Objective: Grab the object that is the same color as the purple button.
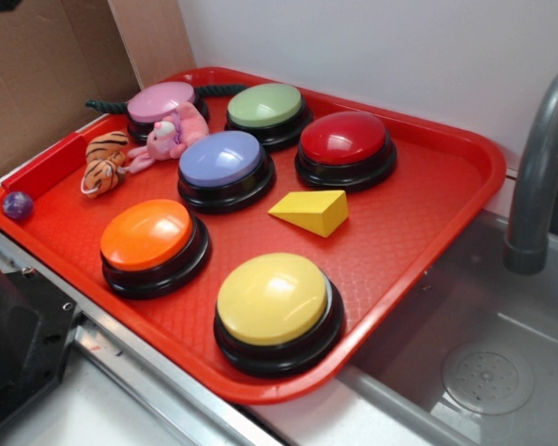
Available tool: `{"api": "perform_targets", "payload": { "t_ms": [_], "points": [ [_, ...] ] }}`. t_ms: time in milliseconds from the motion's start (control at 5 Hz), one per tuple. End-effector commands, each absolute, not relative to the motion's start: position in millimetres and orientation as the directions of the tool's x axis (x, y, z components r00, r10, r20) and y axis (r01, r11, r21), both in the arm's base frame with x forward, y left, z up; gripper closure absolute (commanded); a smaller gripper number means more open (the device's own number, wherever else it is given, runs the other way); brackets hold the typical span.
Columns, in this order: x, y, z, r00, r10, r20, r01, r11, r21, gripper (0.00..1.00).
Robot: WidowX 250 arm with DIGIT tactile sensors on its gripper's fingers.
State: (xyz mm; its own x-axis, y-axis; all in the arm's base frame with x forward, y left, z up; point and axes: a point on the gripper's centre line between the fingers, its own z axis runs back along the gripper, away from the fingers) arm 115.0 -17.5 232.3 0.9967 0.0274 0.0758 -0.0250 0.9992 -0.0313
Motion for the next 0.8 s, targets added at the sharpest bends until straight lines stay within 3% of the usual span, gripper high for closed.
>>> {"api": "perform_targets", "payload": {
  "t_ms": [0, 200, 600],
  "points": [
    [126.1, 25.1, 188.4, 0.994, 0.032, 0.103, -0.025, 0.997, -0.067, 0.00],
    [127.2, 49.8, 155.4, 0.991, 0.074, 0.108, -0.076, 0.997, 0.014, 0.00],
    [111.2, 105.2, 94.0, 0.939, 0.342, 0.047, -0.344, 0.914, 0.215, 0.00]
  ]
}}
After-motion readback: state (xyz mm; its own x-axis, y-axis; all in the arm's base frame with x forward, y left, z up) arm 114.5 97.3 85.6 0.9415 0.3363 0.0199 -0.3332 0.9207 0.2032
